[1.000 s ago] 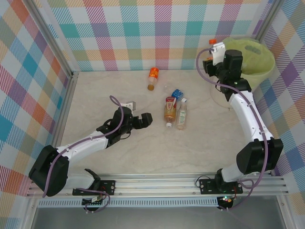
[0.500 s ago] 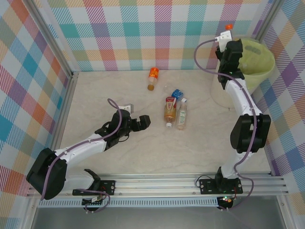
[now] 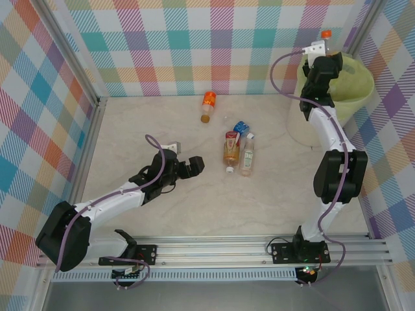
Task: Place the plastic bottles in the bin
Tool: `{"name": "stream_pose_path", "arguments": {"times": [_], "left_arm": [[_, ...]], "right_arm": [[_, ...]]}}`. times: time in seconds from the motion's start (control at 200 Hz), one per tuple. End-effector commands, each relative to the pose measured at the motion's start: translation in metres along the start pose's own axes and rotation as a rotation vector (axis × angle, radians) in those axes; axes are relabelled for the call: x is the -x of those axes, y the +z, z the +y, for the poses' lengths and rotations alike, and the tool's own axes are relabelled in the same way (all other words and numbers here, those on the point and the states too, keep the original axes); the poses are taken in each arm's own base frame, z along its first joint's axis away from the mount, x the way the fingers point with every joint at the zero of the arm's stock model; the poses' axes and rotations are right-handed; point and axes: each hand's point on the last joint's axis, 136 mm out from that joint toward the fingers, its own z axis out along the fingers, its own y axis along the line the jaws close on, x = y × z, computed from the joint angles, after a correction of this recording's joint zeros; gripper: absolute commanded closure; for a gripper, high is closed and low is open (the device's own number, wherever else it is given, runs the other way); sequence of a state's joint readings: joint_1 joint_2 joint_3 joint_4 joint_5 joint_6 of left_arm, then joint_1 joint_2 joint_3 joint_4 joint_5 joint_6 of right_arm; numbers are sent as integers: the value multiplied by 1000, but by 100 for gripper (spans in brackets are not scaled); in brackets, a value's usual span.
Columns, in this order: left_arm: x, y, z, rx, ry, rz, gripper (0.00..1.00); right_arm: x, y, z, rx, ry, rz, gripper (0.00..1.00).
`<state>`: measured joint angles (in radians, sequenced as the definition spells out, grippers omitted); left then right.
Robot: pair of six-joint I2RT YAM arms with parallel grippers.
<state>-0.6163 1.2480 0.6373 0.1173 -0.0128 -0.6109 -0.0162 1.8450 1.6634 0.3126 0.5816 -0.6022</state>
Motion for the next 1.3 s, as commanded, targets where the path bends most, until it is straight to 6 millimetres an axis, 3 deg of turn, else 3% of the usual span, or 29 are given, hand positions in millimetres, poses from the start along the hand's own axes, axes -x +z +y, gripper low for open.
{"name": "stream_pose_path", "arguments": {"times": [0.0,0.095,0.185,0.325,0.48,0.685,0.935,1.135,1.295], "left_arm": [[1,1,6,11,-12,-6,0],[0,3,5,9,-21,0,0],[1,6,7,32,-25,11,0],[3,13,6,66,-7,39,0],[19,22,6,135,-5,32,0],[52,47,11,210,-28,5,0],[83,101,15,229,53,81,0],[98,146,33,349,162,117,0],[111,183,46,442,244,139,3]], "right_arm": [[-24,15,-22,-57,69,61,41],[-39,22,-24,-40,84,127,36],[-44,21,-24,-11,113,190,25],[-40,4,-23,60,221,244,9],[-32,-22,-17,188,330,297,1],[-15,-77,-5,395,547,325,0],[9,-175,20,786,777,303,0],[2,-240,33,982,902,327,0],[-13,-262,29,968,934,351,0]]}}
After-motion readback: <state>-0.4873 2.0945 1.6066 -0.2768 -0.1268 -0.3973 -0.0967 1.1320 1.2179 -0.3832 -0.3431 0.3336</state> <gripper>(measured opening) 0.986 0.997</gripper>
